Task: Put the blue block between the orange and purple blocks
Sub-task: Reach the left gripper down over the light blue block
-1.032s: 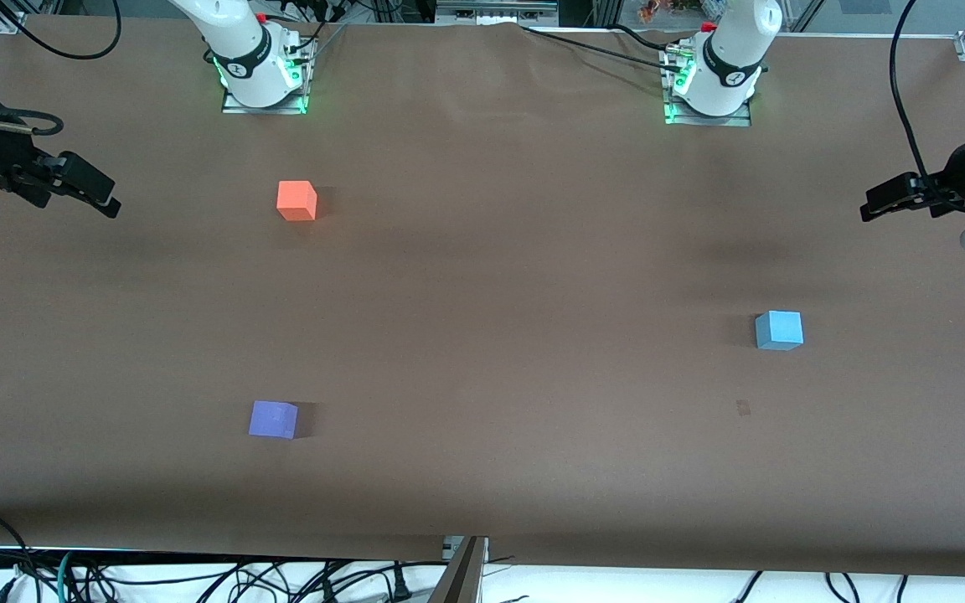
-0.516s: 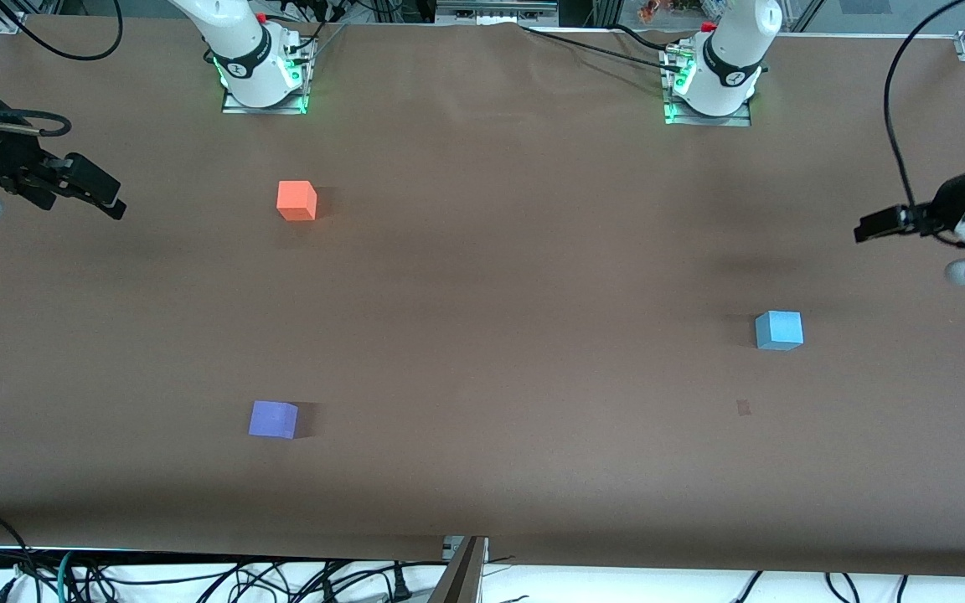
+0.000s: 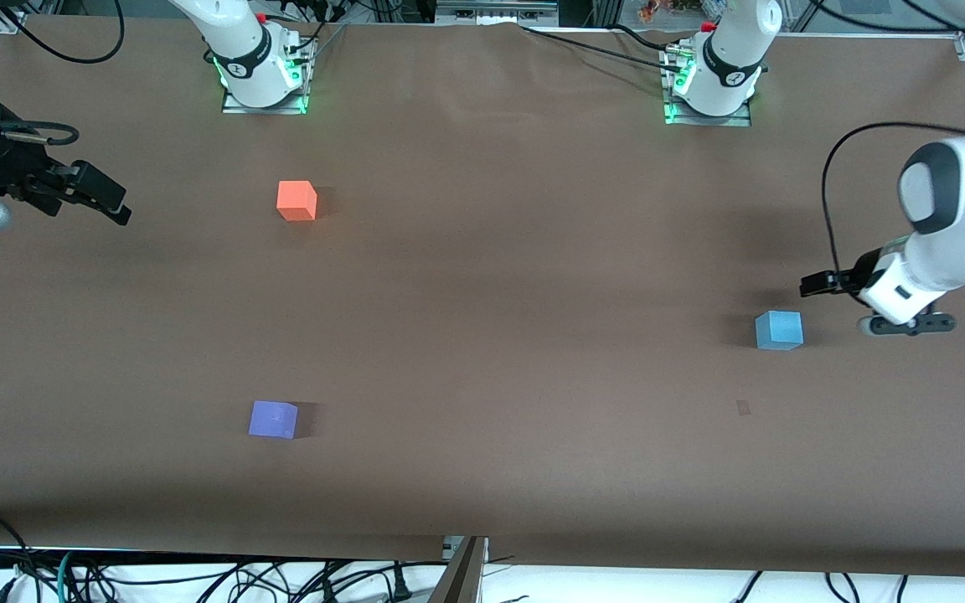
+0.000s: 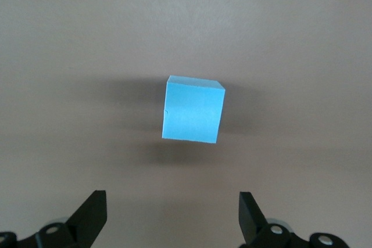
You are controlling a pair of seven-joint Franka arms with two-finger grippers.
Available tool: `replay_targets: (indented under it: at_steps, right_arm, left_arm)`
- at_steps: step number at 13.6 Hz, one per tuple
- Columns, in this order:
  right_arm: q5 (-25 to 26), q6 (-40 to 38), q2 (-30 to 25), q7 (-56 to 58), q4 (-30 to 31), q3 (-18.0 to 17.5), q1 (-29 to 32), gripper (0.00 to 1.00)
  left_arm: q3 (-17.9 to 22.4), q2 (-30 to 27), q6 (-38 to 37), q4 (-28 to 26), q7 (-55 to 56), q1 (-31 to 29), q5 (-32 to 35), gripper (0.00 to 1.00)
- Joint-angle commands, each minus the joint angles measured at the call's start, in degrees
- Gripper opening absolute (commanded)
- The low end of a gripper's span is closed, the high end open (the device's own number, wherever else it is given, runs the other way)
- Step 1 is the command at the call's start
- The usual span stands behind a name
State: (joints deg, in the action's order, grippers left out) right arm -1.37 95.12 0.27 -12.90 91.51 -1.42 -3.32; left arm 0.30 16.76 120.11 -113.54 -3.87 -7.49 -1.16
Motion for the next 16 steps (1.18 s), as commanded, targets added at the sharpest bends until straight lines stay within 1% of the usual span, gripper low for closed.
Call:
replay_targets:
  at_steps: [1,4,5,7,10,13,14,15,16]
  right_arm:
    - [-0.7,-0.3,-0.2,-0.2,-0.4,0.1,-0.2,1.00]
    - [-0.7,-0.4,-0.2,-0.2,-0.4,0.1,-0.2,1.00]
    - [-0.7,-0.4,-0.2,-0.2,-0.4,0.1,-0.2,1.00]
    - [-0.7,-0.4,-0.2,-0.2,-0.4,0.1,-0.2,1.00]
    - [-0.7,-0.4,-0.2,-0.2,-0.4,0.1,-0.2,1.00]
    - [-0.7,-0.4,-0.2,-0.2,-0.3,0.1,-0.2,1.00]
    - [-0.7,-0.4,-0.2,-0.2,-0.3,0.1,-0.2,1.00]
    - [-0.7,-0.4,-0.2,-0.2,-0.3,0.1,-0.2,1.00]
    - [-0.7,-0.4,-0.2,-0.2,-0.3,0.1,-0.2,1.00]
  left_arm:
    - [-0.1,3.6,4.5,-0.6,-1.5,0.6,-0.4,1.00]
    - [-0.1,4.7,14.8,-6.1,-1.5,2.0,-0.5,1.00]
    - [-0.1,5.0,17.3,-7.0,-1.5,2.2,-0.4,1.00]
    - [-0.1,6.4,19.5,-7.0,-1.5,2.6,-0.4,1.00]
    - [0.0,6.7,23.4,-9.2,-1.6,3.2,-0.4,1.00]
    - [0.0,7.5,25.3,-9.3,-1.8,3.1,-0.4,1.00]
    - [0.0,8.0,26.4,-9.3,-1.8,3.0,-0.4,0.93]
    - [0.0,8.4,26.5,-9.2,-1.8,2.8,-0.4,0.75]
    - [0.0,8.3,26.5,-9.0,-1.8,2.5,-0.5,0.50]
